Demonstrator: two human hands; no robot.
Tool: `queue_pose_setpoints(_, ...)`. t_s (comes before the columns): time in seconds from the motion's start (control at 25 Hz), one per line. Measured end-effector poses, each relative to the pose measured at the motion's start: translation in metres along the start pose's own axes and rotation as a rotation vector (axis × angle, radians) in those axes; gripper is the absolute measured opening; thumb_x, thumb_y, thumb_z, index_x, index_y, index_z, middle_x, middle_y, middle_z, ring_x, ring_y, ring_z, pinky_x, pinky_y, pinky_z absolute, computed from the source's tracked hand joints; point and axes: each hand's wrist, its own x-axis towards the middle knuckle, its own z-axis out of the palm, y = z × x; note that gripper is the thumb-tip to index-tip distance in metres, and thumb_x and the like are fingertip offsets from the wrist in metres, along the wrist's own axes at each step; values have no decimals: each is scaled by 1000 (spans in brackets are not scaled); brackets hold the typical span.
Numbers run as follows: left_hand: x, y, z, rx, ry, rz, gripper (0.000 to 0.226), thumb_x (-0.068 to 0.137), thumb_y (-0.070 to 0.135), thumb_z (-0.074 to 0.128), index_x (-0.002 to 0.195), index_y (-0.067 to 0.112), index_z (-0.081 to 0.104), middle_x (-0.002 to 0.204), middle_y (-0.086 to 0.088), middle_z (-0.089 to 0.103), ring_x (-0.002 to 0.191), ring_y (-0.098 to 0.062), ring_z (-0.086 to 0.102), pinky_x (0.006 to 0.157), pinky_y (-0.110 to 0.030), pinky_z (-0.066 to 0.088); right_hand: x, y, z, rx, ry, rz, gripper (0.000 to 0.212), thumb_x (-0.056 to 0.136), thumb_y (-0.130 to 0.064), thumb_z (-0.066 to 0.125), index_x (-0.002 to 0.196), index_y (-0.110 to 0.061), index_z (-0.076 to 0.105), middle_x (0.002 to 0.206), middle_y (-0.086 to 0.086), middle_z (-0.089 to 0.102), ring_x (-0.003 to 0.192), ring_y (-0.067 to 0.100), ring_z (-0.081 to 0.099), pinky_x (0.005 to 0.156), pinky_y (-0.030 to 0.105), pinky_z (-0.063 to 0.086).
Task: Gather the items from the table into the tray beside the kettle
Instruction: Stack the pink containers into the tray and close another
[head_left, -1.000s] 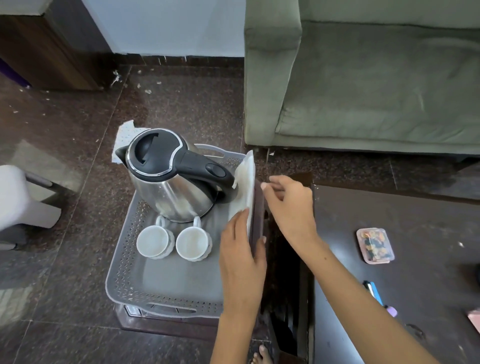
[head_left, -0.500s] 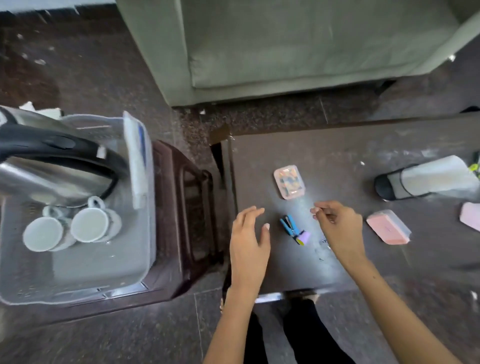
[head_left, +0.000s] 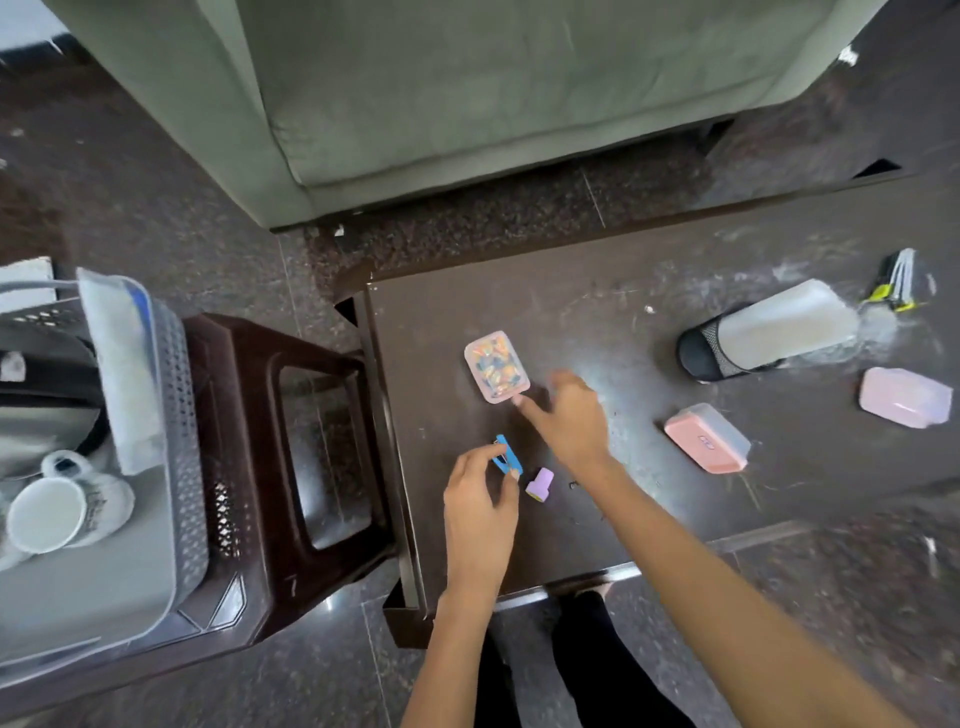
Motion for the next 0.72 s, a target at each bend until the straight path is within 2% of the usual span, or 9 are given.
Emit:
queue_pose_setpoints(0.12,11,2,4,1,13,-31,28,86,5,61,110,20,64,107,10,59,97,-3,54,82,-14,40,23,-37,19,-146,-52,-27,60,77,-50,66,114,-7,47,116,11,52,104,30,56,72,35,45)
queue_pose_setpoints(0.24,17,3,7,5,17,-56,27,88,8,60,113,19,63,111,8,60,101,-5,55,83,-15,43,39,-47,22,-262,-108,-45,62,73,-47,69,113,-4,49,116,13,53,103,30,57,76,36,49)
queue_pose_setpoints(0.28,17,5,8,-14,29,-65,25,90,11,59,114,19,63,112,7,61,102,-7,56,85,-19,44,43,-45,16,-172,-151,-14,59,71,-46,69,109,-4,53,113,13,57,99,31,60,77,37,50)
queue_pose_setpoints(0.32,17,6,10,-47,47,-83,24,92,16,58,115,19,62,112,6,62,104,-9,58,86,-19,45,44,-41,6,22,-207,40,54,70,-45,69,105,-6,57,109,13,62,94,31,64,76,38,53)
queue_pose_setpoints(0.44,16,16,21,-280,36,-255,36,95,33,52,126,15,56,113,6,63,106,-8,59,90,-17,46,21,-18,-42,729,-419,256,40,82,-41,63,110,-14,53,109,9,65,78,24,69,69,38,60)
queue_pose_setpoints(0.52,16,27,35,-497,-76,-397,42,95,38,51,130,15,52,115,4,65,104,-8,62,88,-25,52,-3,8,-73,925,-604,307,34,91,-40,47,115,-17,54,102,10,66,75,21,69,62,33,59)
queue_pose_setpoints(0.6,12,41,53,-692,-190,-443,34,95,32,53,121,12,58,108,-1,70,96,-13,66,75,-23,56,-23,35,-92,1010,-705,339,36,95,-37,34,112,-16,57,95,12,68,72,21,68,60,30,56)
queue_pose_setpoints(0.64,9,48,63,-736,-213,-434,29,94,27,55,116,9,62,104,-4,71,93,-15,66,72,-23,56,-32,46,-99,1001,-665,373,36,96,-35,33,108,-15,60,92,13,69,70,21,68,60,31,57)
queue_pose_setpoints(0.72,4,61,84,-724,-164,-431,27,91,18,60,113,2,62,100,-9,70,89,-18,66,73,-26,57,-46,73,-109,823,-394,348,31,97,-32,40,93,-13,64,84,11,71,64,18,70,61,36,59)
